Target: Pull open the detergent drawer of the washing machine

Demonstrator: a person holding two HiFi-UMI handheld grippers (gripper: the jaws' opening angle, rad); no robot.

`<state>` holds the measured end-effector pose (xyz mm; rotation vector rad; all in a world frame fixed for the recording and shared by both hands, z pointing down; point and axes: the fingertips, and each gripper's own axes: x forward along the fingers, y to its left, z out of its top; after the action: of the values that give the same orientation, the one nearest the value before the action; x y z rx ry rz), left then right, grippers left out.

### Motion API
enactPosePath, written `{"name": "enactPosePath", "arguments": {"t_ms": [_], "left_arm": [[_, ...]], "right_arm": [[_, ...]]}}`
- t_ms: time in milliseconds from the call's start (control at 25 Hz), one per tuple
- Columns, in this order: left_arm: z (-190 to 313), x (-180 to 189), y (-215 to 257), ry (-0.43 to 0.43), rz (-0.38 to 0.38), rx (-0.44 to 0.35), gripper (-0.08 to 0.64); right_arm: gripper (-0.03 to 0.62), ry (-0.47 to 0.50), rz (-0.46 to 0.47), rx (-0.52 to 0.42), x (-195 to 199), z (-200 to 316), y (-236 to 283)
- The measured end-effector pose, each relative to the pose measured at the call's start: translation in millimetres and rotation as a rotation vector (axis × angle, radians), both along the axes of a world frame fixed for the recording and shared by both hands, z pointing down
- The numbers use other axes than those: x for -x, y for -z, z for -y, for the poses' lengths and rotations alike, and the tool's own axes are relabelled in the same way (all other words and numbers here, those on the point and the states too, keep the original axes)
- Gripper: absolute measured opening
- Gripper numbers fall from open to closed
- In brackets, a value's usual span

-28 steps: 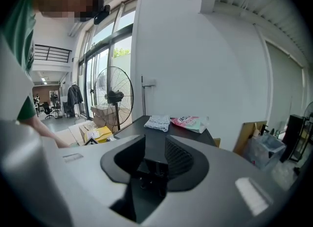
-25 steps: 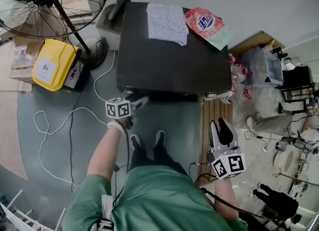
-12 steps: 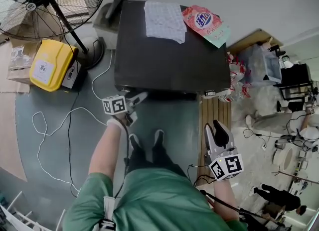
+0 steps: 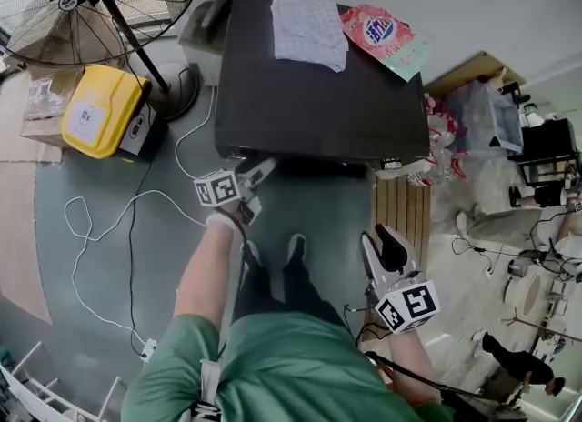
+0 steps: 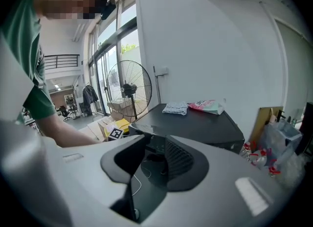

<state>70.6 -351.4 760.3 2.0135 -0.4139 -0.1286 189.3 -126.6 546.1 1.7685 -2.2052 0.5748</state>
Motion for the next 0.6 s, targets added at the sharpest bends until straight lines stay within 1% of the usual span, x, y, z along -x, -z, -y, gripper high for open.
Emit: {"name": "enactPosePath", "arguments": {"t_ms": [120, 240, 360, 440, 600], "left_arm": [[-4, 2, 0, 0.04, -0.008, -0.009, 0.312], [-11, 4, 0, 0.061, -0.023, -0.019, 0.294], [-20, 10, 3, 0.079, -0.04, -0.029, 0.281], [-35, 12, 5, 0.075, -0.048, -0.032, 0.263], [-81, 24, 6, 0.056, -0.043, -0.025, 0.264]], "right_arm": [[0.117, 0.028, 0.009, 0.031, 8, -20, -9], [0.117, 0.046, 0.01, 0.059, 10, -39, -15], [0.117, 0.052, 0.011, 0.064, 8, -50, -14], [0.117, 0.054, 0.013, 0.058, 5, -55, -11], [0.117, 0.06, 0.024, 0.036, 0, -54, -9]]}}
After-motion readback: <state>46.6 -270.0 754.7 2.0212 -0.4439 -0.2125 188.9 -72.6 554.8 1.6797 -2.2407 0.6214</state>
